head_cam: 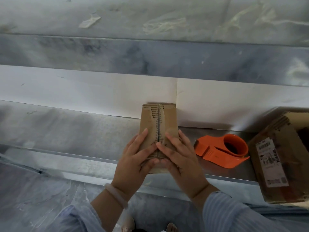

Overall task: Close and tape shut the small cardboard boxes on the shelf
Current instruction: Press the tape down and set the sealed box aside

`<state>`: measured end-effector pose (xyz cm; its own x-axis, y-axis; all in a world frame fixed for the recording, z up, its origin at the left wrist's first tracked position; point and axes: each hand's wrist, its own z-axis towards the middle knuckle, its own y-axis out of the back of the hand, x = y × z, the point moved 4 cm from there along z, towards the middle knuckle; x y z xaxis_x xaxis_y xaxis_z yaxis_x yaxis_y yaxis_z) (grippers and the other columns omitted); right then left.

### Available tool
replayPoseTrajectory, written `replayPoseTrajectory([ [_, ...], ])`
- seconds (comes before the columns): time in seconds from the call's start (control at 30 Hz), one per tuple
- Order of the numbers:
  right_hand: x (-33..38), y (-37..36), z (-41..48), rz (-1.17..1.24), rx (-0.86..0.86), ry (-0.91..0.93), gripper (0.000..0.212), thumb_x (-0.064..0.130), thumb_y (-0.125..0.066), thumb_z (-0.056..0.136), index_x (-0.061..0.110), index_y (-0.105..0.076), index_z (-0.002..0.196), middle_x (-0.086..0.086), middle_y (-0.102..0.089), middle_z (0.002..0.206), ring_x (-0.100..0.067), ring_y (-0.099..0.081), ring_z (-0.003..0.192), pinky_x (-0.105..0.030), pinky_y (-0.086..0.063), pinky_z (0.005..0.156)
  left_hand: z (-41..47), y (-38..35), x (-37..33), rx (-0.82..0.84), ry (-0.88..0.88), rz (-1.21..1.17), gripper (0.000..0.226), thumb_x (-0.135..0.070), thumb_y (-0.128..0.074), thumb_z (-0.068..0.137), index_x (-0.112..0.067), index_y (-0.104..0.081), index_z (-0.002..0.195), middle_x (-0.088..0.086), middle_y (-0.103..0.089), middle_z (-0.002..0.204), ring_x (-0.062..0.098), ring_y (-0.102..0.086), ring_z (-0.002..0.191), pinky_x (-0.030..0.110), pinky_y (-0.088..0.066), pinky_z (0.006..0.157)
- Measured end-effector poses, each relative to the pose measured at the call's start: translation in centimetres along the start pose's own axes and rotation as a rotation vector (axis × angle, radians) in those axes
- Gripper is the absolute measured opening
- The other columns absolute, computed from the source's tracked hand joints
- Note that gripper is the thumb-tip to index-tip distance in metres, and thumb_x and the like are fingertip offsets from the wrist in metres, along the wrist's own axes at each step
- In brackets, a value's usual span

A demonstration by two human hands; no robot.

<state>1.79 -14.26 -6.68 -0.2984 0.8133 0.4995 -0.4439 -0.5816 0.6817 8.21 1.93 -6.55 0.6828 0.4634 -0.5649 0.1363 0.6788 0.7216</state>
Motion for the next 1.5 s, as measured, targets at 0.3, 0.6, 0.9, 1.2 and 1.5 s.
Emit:
replayPoseTrajectory([
  [0.3, -2.0, 1.3, 1.0, -0.022, 0.213, 0.137, 0.042, 0.041, -0.036, 0.104, 0.024, -0.047, 0.141, 0.005, -0.044, 0.150, -0.033, -0.018, 0.149, -0.042, -0.024, 0.120, 1.1, 2.2, 1.6, 0.191, -0.263, 0.135, 0.041, -0.045, -0.036, 0.104, -0.033, -0.047, 0.141, -0.005, -0.036, 0.156, 0.024, -0.030, 0.145, 0.032, -0.033, 0.115],
  [0.6, -3.1, 3.2, 0.8, -0.214, 0.365, 0.283, 0.047, 0.036, -0.032, 0.105, 0.022, -0.031, 0.150, 0.006, -0.034, 0.156, -0.022, -0.019, 0.150, -0.028, -0.019, 0.121, 1.7, 3.3, 2.3, 0.328, -0.470, 0.270, 0.044, -0.035, -0.039, 0.103, -0.033, -0.036, 0.147, 0.000, -0.033, 0.158, 0.029, -0.028, 0.146, 0.041, -0.037, 0.111],
  [0.9, -1.9, 2.7, 1.5, 0.311, 0.153, -0.145, 0.038, 0.069, -0.062, 0.078, 0.052, -0.067, 0.111, 0.028, -0.054, 0.135, -0.010, -0.032, 0.143, -0.041, -0.034, 0.113, 2.1, 3.9, -0.9, -0.003, -0.204, 0.010, 0.022, -0.048, -0.067, 0.081, -0.034, -0.078, 0.094, -0.018, -0.069, 0.108, 0.005, -0.053, 0.110, 0.029, -0.049, 0.093],
  [1.2, -2.9, 2.4, 1.3, 0.274, 0.153, -0.103, 0.036, 0.059, -0.056, 0.089, 0.033, -0.075, 0.106, 0.019, -0.064, 0.126, -0.012, -0.036, 0.142, -0.038, -0.037, 0.113, 2.8, 3.8, -0.6, 0.114, -0.261, 0.042, 0.019, -0.043, -0.067, 0.083, -0.032, -0.079, 0.093, -0.019, -0.071, 0.102, 0.002, -0.062, 0.100, 0.026, -0.052, 0.091],
  [1.5, -3.2, 3.4, 1.4, 0.216, 0.336, -0.004, 0.039, 0.050, -0.046, 0.098, 0.029, -0.065, 0.125, 0.016, -0.056, 0.137, -0.013, -0.025, 0.147, -0.024, -0.028, 0.117, 1.7, 4.3, 1.0, 0.305, -0.232, -0.075, 0.031, -0.027, -0.054, 0.095, -0.029, -0.064, 0.124, -0.017, -0.060, 0.133, 0.002, -0.046, 0.134, 0.025, -0.042, 0.108],
])
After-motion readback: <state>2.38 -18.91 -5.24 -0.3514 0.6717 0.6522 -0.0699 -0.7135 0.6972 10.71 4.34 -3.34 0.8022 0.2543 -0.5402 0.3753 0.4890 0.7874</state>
